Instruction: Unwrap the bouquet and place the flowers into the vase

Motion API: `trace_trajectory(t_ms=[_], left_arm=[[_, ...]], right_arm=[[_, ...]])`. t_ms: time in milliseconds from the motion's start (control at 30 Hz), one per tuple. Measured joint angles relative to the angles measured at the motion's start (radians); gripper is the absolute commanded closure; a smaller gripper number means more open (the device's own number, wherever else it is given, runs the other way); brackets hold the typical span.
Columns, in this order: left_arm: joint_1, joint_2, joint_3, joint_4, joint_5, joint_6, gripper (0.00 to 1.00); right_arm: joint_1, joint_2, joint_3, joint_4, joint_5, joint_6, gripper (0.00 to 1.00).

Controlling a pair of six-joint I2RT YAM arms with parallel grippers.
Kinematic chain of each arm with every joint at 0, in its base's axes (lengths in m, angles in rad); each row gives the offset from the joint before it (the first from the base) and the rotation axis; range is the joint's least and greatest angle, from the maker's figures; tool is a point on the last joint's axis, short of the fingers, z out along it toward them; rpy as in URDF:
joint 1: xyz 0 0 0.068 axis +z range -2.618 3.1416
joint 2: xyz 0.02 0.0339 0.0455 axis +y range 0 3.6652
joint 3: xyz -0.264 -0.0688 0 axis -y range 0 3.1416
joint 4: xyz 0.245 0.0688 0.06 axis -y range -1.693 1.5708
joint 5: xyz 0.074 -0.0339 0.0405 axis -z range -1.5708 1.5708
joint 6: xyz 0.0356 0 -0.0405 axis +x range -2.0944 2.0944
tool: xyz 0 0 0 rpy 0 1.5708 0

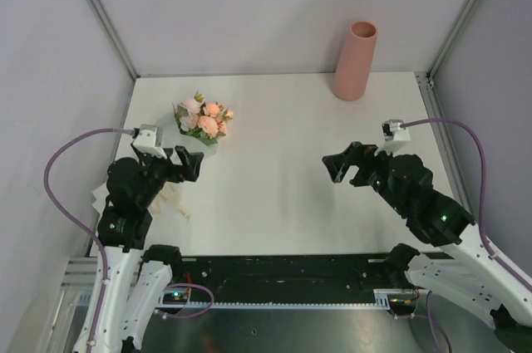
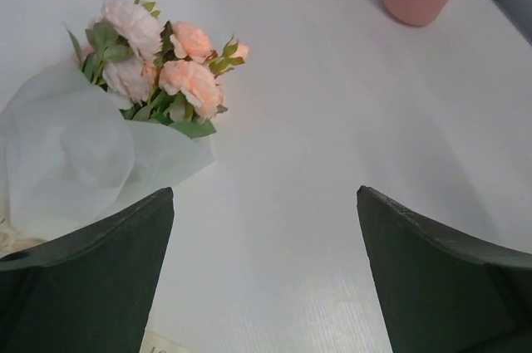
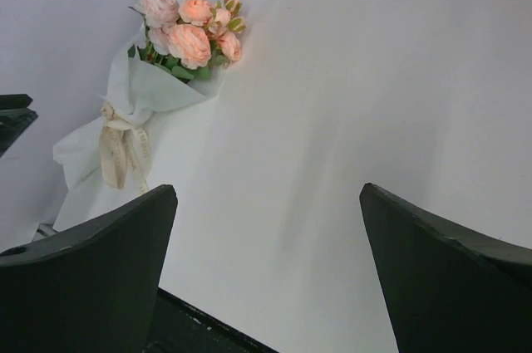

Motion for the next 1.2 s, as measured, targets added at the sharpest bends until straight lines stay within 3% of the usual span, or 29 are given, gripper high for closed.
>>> trace_trajectory(t_ms=[333, 600, 933, 1000, 1200], left_arm=[[-0.047, 0.11, -0.029, -0.004, -0.16, 0.212, 0.08], [-0.053, 0.502, 0.098, -0.013, -0.307, 0.379, 0.1], [-0.053, 0.809, 0.2, -0.019, -0.494, 0.552, 0.13], [-0.053, 0.85, 0.207, -0.019, -0.526, 0.576, 0.21], [-0.055, 0.954, 0.238, -0.016, -0.556, 0.6, 0.72]], right_arm=[[0.0, -0.089, -0.009, -0.002, -0.001, -0.039, 0.01], [0.0, -0.146, -0.042, 0.015, -0.035, -0.069, 0.01], [0.0, -0.208, -0.048, 0.027, -0.088, -0.095, 0.01], [-0.001, -0.216, -0.048, 0.031, -0.091, -0.1, 0.01], [-0.001, -0.231, -0.048, 0.031, -0.093, -0.109, 0.01]])
